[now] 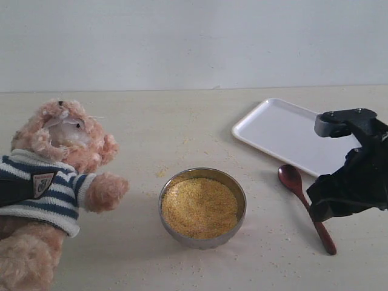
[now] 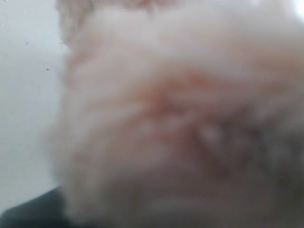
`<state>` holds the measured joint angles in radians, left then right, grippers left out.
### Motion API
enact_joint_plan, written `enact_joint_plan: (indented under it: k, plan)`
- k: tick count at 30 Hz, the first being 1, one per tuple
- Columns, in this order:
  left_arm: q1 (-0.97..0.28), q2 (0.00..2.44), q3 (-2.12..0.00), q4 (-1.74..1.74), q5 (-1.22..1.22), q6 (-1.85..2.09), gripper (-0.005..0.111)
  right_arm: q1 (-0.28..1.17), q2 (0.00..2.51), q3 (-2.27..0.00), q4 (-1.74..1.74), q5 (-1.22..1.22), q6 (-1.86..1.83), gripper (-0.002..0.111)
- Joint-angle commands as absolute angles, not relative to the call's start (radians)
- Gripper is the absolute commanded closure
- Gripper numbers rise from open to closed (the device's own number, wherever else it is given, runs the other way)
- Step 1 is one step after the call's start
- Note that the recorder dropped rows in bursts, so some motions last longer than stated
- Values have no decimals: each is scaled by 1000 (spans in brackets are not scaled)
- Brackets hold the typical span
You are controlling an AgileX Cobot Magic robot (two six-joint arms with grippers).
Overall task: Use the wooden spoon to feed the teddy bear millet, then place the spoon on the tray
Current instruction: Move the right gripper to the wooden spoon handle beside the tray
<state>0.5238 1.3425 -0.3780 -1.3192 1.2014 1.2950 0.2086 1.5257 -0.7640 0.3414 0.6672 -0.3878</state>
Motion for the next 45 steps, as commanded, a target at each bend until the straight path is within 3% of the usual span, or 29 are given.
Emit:
enact_joint_plan:
  k: [1,14,33,39,45]
  plan:
    - [526,1332,-372,-1342,1221,1304,102,209,1584,-769,340,609,-401,41]
    - [526,1332,-372,-1342,1221,1304,102,291,1780,-842,264,555,-311,42]
    - [526,1332,-372,-1342,1221,1304,102,291,1808,-836,254,615,-252,42]
    - [526,1332,-372,-1342,1221,1304,102,291,1774,-721,260,393,-226,56]
    - [526,1332,-372,-1342,1221,1304,102,291,1750,-626,283,250,-246,45]
